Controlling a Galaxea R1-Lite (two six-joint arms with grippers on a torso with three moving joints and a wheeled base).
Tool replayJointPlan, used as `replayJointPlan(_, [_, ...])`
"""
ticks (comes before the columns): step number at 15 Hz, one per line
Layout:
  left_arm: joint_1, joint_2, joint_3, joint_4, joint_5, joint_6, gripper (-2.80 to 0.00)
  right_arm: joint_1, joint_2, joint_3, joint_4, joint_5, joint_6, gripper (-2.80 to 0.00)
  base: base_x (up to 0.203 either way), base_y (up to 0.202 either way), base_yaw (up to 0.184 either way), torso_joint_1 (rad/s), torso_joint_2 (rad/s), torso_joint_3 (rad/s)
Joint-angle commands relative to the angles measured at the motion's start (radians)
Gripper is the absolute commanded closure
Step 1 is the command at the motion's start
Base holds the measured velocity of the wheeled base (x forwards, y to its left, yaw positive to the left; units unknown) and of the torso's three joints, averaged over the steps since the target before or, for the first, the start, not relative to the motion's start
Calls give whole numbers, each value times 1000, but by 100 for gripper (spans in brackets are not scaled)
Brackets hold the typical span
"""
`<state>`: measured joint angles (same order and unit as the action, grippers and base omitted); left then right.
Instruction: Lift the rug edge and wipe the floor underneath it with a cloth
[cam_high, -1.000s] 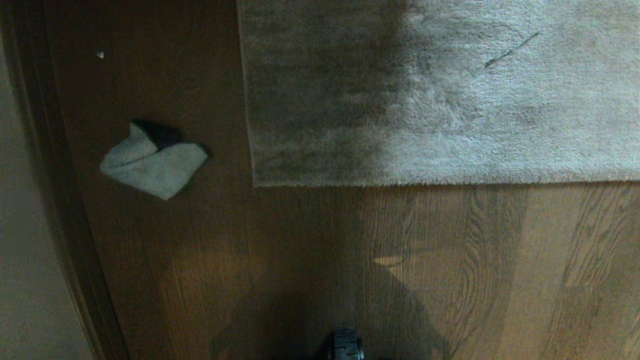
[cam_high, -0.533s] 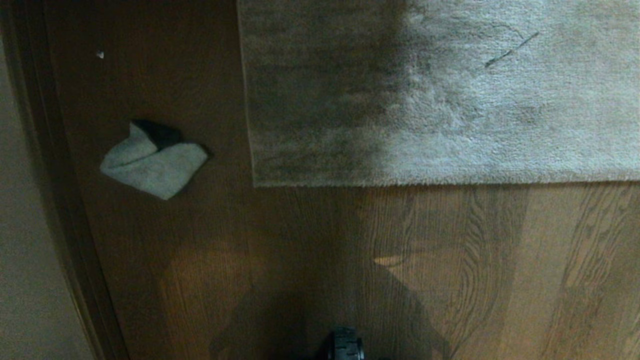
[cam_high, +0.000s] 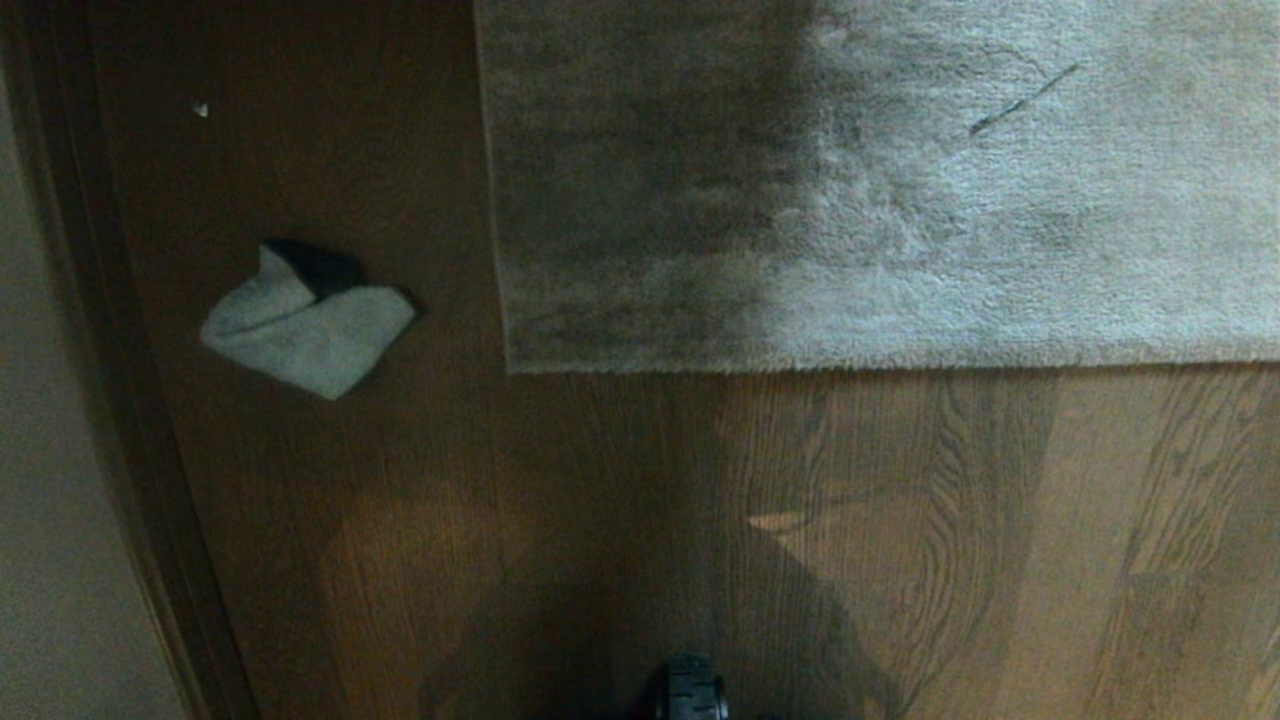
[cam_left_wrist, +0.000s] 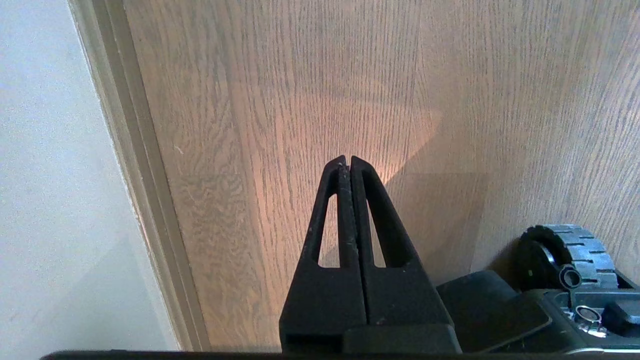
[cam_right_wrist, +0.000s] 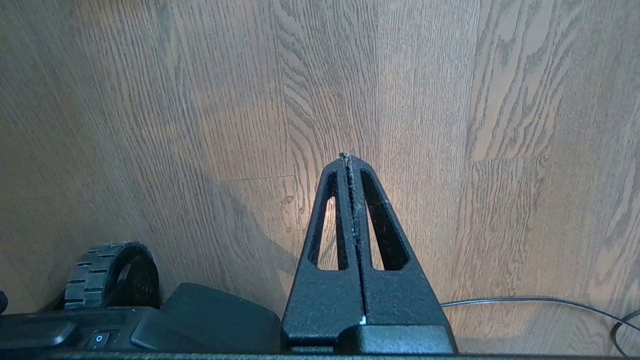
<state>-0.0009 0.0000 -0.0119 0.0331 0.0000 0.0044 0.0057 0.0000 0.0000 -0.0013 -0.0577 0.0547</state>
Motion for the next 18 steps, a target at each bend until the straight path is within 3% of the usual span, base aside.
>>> replayJointPlan(1, [0, 0, 0, 1, 0, 0, 0, 0, 0, 0, 0, -1, 1, 0, 0, 0, 0, 0, 0, 0])
replayJointPlan(18, [-1, 0, -2, 1, -2, -1, 0, 0, 0, 0, 0, -1, 1, 0, 0, 0, 0, 0, 1, 24])
